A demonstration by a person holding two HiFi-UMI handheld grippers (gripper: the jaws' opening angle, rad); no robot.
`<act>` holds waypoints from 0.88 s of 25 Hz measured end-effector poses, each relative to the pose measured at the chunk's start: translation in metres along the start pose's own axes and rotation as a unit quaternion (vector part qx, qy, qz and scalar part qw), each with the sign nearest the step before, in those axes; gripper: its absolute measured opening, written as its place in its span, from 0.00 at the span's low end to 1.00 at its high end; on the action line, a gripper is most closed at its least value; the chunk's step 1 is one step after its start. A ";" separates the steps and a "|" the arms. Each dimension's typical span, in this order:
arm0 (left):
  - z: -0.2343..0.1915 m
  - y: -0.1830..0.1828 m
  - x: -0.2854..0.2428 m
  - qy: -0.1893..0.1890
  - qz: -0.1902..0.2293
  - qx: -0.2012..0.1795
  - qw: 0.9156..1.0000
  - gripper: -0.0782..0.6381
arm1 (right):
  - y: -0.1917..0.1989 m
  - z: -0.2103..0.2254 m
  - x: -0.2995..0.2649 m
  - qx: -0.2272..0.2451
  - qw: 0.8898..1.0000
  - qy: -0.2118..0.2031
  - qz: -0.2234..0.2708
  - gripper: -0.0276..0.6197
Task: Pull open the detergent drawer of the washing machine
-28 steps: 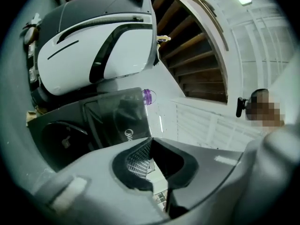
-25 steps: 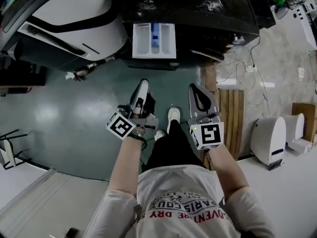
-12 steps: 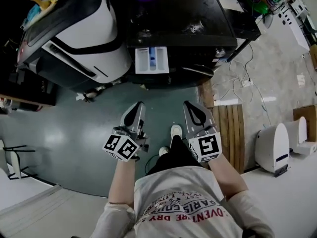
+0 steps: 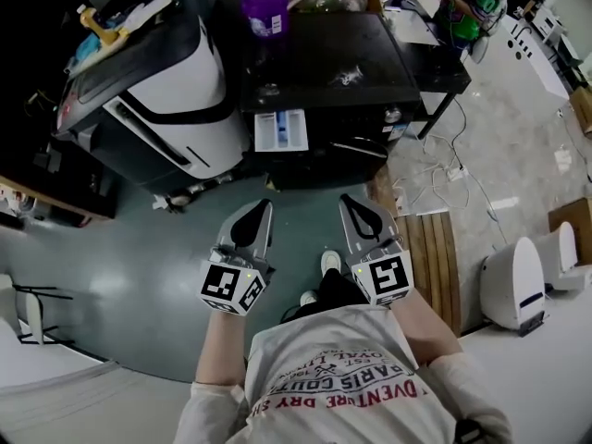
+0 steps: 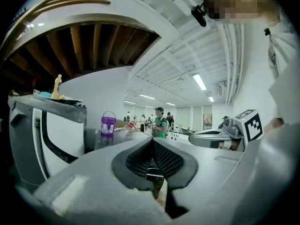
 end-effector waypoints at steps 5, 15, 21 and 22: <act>0.019 -0.015 0.016 -0.008 -0.012 -0.029 0.999 0.10 | -0.016 -0.003 0.022 0.007 1.000 -0.015 0.013 0.04; 0.028 -0.035 0.012 -0.013 -0.004 -0.041 0.999 0.10 | -0.025 0.010 0.022 0.014 0.999 -0.021 0.022 0.04; 0.025 -0.041 0.006 -0.017 -0.004 -0.044 0.999 0.10 | -0.032 0.018 0.016 0.025 0.999 -0.013 0.028 0.04; 0.024 -0.041 0.005 -0.018 -0.005 -0.044 0.999 0.10 | -0.030 0.020 0.015 0.028 0.999 -0.011 0.026 0.04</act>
Point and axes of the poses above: the fingertips, and each gripper's own axes: x backward along the fingers, z to its right, y out of its underside, the point moved 5 cm from there along x, backward along the fingers, and after that the axes turned 13 degrees about -z, right-handed, at the moved point
